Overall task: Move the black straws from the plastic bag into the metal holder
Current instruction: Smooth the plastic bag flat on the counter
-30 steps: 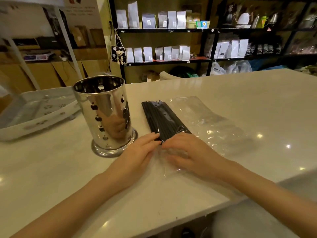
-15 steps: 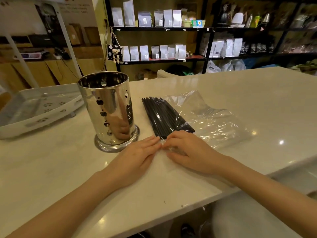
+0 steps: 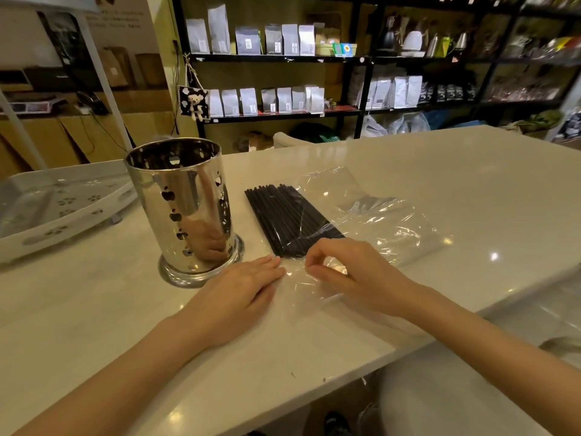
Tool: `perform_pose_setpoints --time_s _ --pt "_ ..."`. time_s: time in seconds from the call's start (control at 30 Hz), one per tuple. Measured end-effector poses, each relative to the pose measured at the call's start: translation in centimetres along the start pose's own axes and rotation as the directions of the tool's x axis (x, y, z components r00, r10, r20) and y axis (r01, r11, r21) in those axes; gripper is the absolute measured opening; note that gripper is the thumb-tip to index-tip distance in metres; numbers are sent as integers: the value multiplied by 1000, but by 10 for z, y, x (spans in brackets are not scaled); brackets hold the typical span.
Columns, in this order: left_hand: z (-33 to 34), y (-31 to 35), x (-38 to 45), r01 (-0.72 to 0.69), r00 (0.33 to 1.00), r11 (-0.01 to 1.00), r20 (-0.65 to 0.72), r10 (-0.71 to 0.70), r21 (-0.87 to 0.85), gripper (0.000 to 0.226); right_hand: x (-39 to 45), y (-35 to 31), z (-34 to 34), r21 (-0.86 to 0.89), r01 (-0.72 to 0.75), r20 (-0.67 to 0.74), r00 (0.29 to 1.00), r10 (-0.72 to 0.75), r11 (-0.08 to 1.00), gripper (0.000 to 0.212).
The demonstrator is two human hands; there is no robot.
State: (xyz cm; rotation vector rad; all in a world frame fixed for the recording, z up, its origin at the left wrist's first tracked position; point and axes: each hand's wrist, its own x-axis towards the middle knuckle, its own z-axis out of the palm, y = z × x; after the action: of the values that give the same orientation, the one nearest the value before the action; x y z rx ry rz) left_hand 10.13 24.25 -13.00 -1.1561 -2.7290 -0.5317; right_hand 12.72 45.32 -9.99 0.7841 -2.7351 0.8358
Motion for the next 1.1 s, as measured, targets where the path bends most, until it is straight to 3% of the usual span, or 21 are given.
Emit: perform_pose_setpoints --time_s 0.23,0.4,0.47,0.53,0.67,0.83,0.97,1.03,1.1 --pt "0 2 0 20 1000 999 2 -20 42 69 -36 -9 -20 -60 166 -159 972 -174 984 9" --pt "-11 20 18 27 997 976 -76 -10 218 61 -57 -3 -11 -189 221 -109 964 -244 957 13" --pt "-12 31 35 -1 996 986 -93 16 165 41 -61 0 -7 -184 204 -110 968 -226 962 15" --pt "-10 43 53 -70 998 997 5 70 20 30 -62 3 -5 -161 172 -133 972 -194 972 17" --pt "4 52 70 -151 972 979 162 173 -135 40 -62 1 -5 -116 156 -160 972 -174 981 21" --pt "14 46 69 -224 964 949 94 249 -222 52 -50 15 -26 -67 79 -269 959 -94 995 35" --pt "15 43 69 -176 974 964 106 200 -200 81 -34 51 -43 -233 -87 -65 995 74 969 40" --pt "13 44 71 -184 971 966 120 207 -181 81 -32 61 -42 -263 -114 -22 993 113 958 35" --pt "13 42 77 -205 970 968 103 221 -147 71 -33 65 -40 -263 -108 -64 994 94 959 25"
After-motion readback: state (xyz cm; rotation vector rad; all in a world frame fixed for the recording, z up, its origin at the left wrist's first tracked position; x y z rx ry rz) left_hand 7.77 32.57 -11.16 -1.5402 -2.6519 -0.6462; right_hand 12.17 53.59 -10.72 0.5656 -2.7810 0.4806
